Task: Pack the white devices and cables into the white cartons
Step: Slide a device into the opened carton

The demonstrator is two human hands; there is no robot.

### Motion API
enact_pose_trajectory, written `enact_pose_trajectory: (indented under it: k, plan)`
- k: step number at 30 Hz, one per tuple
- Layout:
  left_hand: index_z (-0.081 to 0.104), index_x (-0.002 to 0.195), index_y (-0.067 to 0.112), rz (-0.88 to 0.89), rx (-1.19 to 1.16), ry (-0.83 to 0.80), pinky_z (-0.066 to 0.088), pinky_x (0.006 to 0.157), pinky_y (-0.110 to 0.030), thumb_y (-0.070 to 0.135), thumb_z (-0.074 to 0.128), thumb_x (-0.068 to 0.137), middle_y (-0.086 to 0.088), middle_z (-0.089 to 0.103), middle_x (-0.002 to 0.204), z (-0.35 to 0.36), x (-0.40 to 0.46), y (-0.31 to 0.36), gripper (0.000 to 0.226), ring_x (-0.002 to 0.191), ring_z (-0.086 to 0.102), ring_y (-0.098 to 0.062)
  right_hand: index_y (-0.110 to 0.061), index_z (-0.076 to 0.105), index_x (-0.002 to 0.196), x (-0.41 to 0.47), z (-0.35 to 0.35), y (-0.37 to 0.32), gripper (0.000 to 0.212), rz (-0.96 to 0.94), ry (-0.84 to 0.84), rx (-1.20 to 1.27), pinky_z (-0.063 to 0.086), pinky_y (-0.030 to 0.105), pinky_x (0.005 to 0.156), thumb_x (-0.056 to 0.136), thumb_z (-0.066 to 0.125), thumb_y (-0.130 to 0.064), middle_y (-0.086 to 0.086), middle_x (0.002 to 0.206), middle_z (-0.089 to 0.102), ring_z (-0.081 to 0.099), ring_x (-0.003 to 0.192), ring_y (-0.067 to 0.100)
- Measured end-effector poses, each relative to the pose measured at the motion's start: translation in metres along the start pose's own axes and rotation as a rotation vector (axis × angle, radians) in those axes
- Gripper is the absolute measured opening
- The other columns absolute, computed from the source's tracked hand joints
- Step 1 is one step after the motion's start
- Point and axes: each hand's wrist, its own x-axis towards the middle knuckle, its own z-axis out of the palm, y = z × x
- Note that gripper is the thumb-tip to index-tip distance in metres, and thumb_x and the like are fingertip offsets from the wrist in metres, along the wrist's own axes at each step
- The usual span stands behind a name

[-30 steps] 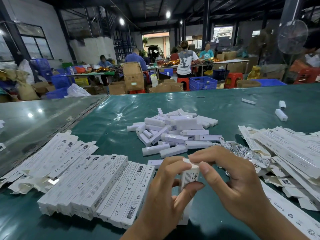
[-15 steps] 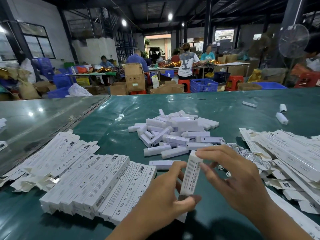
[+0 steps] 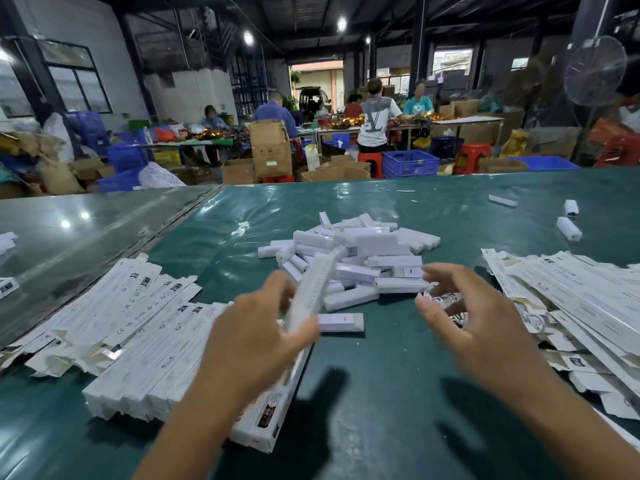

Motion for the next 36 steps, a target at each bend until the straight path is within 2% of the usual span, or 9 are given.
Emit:
enact_pose_trajectory:
  k: [5,8,11,14,20,22,25,31,36]
  plan:
    - [0.050,0.085,0.035,-0.212,0.483,-0.166,0.048,0.069,-0.027,0.062,0.064,0.081,0.019,0.054,0.096,-0.024,0.006,-0.036,0.030,0.083,0.054,-0.002,-0.025,0.060,0.125,0.009,-0.009,0.013,0.034,0.107,-0.011,-0.123,0.051,0.033,0.081,0.092,0.068,-0.030,-0.010,0.108,0.064,0.063,0.095,0.005]
    - [0.049,0.102,0.031,-0.237,0.557,-0.251,0.048,0.086,-0.031,0.056,0.064,0.084,0.013,0.051,0.111,-0.016,0.006,-0.045,0.035,0.097,0.052,-0.010,-0.024,0.060,0.124,0.013,-0.018,0.019,0.033,0.157,0.014,-0.194,0.052,0.038,0.081,0.092,0.068,-0.031,-0.008,0.103,0.067,0.065,0.091,0.013]
    - [0.044,0.119,0.026,-0.276,0.496,-0.256,0.049,0.092,-0.036,0.049,0.065,0.087,0.009,0.052,0.121,-0.011,0.007,-0.050,0.044,0.104,0.054,-0.014,-0.019,0.064,0.118,0.017,-0.029,0.027,0.026,0.237,0.038,-0.266,0.053,0.042,0.085,0.094,0.067,-0.028,-0.004,0.099,0.069,0.066,0.088,0.023]
    - [0.044,0.128,0.027,-0.208,0.491,-0.197,0.044,0.092,-0.033,0.047,0.062,0.090,0.009,0.052,0.130,-0.003,0.008,-0.045,0.046,0.112,0.052,-0.015,-0.019,0.065,0.098,0.024,-0.049,0.038,0.004,0.333,-0.002,-0.386,0.047,0.036,0.073,0.096,0.065,-0.023,-0.001,0.088,0.071,0.063,0.077,0.024]
    - [0.055,0.124,0.026,0.143,0.265,-0.211,0.038,0.102,-0.031,0.049,0.058,0.095,0.012,0.054,0.127,0.039,-0.004,-0.001,0.037,0.118,0.050,-0.012,-0.012,0.070,0.086,0.018,-0.091,0.051,0.049,0.599,-0.805,-0.706,0.042,0.027,0.062,0.077,0.079,-0.060,-0.008,0.075,0.067,0.059,0.066,0.010]
    - [0.055,0.124,0.030,0.217,0.205,-0.252,0.033,0.108,-0.027,0.052,0.056,0.095,0.017,0.051,0.130,0.053,-0.011,0.008,0.037,0.123,0.045,-0.006,-0.015,0.065,0.073,0.014,-0.089,0.051,0.055,0.605,-0.914,-0.780,0.042,0.024,0.059,0.068,0.082,-0.066,-0.010,0.059,0.064,0.056,0.057,0.007]
    - [0.055,0.125,0.034,0.260,0.104,-0.299,0.029,0.112,-0.022,0.055,0.055,0.094,0.022,0.047,0.134,0.066,-0.017,0.013,0.038,0.126,0.039,0.001,-0.016,0.065,0.079,0.012,-0.081,0.054,0.049,0.586,-0.917,-0.805,0.055,0.025,0.074,0.069,0.085,-0.060,-0.012,0.049,0.063,0.065,0.064,0.004]
    - [0.057,0.123,0.034,0.274,0.021,-0.298,0.031,0.112,-0.019,0.054,0.053,0.095,0.024,0.049,0.131,0.068,-0.019,0.014,0.034,0.125,0.039,0.004,-0.015,0.051,0.055,0.016,-0.088,0.050,0.040,0.514,-0.929,-0.785,0.032,0.021,0.048,0.085,0.069,-0.034,-0.005,0.041,0.048,0.040,0.036,0.005]
    - [0.062,0.113,0.035,0.217,-0.203,-0.321,0.038,0.101,-0.018,0.056,0.059,0.094,0.026,0.061,0.115,0.062,-0.024,0.030,0.028,0.115,0.049,0.009,-0.009,0.051,0.070,0.016,-0.088,0.022,0.029,0.290,-0.891,-0.263,0.029,0.019,0.050,0.095,0.063,-0.016,-0.006,0.059,0.041,0.033,0.052,0.007]
